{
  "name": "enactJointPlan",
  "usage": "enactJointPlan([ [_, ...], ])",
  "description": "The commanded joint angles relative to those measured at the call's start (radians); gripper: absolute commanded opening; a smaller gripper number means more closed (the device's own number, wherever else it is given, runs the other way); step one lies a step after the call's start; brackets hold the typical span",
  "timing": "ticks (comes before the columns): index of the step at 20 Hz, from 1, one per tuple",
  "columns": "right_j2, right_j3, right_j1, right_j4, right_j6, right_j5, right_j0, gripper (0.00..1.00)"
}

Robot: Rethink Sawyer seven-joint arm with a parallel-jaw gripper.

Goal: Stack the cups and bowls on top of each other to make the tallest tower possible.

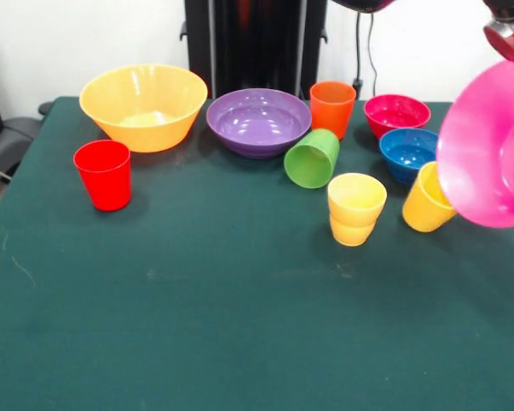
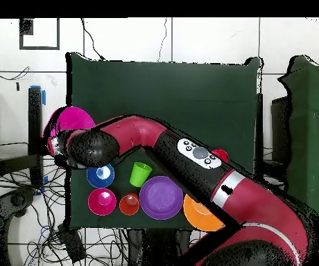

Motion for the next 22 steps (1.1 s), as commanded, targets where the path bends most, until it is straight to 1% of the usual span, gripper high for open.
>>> enactJointPlan([
  [1, -0.161, -0.116, -0.009, -0.109, -0.012, -0.032, 0.072, 0.0],
  [5, -0.162, -0.133, -0.054, -0.056, 0.04, -0.01, 0.083, 0.0],
  [11, -0.149, -0.124, -0.072, 0.0, 0.057, 0.0, 0.074, 0.0],
  [14, -0.136, -0.108, -0.099, 0.024, 0.058, 0.025, 0.06, 0.0],
  [22, -0.113, -0.113, -0.071, 0.05, 0.024, 0.026, 0.048, 0.0],
])
